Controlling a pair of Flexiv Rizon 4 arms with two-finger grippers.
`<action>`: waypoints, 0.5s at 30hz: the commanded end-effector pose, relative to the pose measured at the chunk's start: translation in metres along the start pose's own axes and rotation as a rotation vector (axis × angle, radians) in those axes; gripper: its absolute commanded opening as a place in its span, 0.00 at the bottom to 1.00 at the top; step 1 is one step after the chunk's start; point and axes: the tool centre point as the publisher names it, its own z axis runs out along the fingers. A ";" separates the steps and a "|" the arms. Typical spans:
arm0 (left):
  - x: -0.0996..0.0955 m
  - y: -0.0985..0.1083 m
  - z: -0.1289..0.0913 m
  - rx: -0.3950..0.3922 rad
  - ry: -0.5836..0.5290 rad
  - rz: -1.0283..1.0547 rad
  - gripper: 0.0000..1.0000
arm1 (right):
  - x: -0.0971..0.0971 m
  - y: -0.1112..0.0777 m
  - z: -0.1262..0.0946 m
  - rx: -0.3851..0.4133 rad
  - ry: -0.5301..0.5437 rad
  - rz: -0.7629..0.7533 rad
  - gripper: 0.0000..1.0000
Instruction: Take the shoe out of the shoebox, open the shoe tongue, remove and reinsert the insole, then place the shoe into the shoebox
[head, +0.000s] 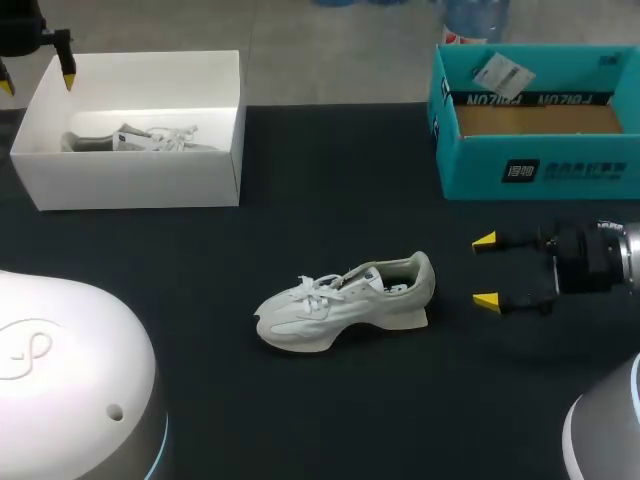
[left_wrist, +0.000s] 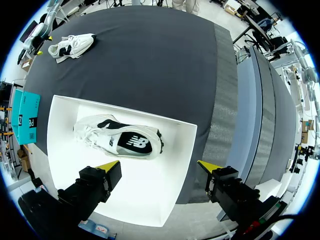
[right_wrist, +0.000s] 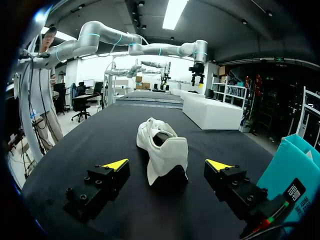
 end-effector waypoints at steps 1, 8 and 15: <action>0.000 0.000 -0.001 -0.001 0.004 0.000 1.00 | -0.002 0.000 -0.005 0.014 0.016 0.011 1.00; 0.000 0.000 -0.001 -0.001 0.004 0.000 1.00 | 0.003 -0.004 -0.008 0.035 0.019 0.033 1.00; 0.000 0.000 -0.001 -0.001 0.004 0.000 1.00 | 0.007 -0.012 -0.017 0.095 0.022 0.026 1.00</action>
